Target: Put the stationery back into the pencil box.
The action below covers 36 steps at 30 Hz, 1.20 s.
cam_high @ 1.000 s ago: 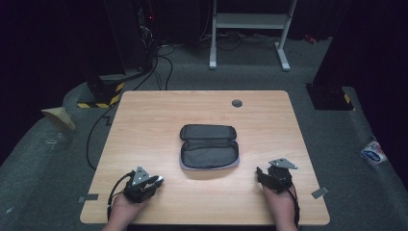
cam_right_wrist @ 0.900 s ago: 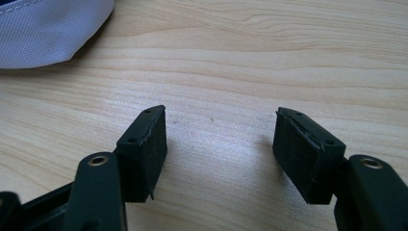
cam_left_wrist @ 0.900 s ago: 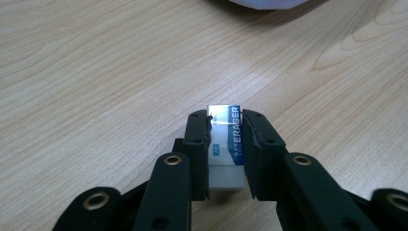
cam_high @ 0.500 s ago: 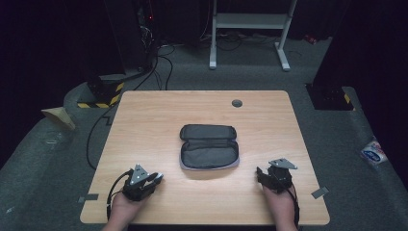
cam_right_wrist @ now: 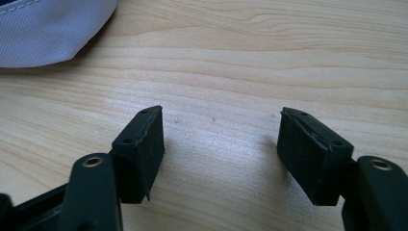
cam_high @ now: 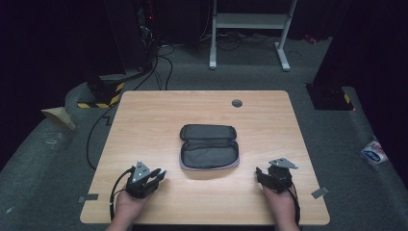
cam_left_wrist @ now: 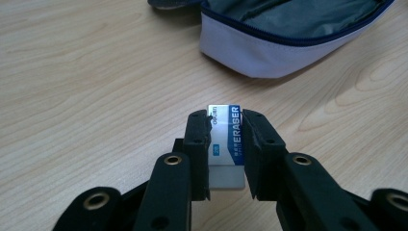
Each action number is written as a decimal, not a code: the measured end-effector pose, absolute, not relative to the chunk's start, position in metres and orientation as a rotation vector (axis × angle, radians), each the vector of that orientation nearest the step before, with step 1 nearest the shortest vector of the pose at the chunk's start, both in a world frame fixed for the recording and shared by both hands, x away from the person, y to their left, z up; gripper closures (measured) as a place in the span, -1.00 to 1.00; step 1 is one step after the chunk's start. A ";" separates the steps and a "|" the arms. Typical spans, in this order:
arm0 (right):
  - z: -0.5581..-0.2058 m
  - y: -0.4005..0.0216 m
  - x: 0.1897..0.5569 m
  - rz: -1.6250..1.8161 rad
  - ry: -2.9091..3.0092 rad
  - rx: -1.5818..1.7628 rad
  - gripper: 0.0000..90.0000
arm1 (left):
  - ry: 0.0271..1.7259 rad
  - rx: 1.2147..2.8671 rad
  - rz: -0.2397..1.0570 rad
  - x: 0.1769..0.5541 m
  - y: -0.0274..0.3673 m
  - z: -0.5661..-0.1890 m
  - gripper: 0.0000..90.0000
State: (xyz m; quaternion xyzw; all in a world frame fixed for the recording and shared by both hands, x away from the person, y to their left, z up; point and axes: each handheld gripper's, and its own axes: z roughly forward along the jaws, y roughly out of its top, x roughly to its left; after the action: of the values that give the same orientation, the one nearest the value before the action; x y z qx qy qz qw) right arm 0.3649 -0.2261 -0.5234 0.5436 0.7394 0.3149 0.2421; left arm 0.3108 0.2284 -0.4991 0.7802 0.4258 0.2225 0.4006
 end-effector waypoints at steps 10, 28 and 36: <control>-0.523 -0.226 0.366 0.861 2.022 1.485 -0.29 | 1.077 1.947 0.549 0.316 0.230 -0.487 0.62; -0.523 -0.226 0.365 0.860 2.021 1.486 -0.29 | 1.031 1.921 0.562 0.329 0.216 -0.462 0.62; -0.523 -0.226 0.365 0.861 2.021 1.486 -0.29 | 1.011 1.916 0.561 0.337 0.209 -0.452 0.62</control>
State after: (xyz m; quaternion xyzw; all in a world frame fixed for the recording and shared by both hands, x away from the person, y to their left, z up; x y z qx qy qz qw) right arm 0.3652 -0.2258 -0.5234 0.5436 0.7393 0.3149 0.2425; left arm 0.3367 0.2088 -0.4524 0.7702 0.4065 0.2255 0.4367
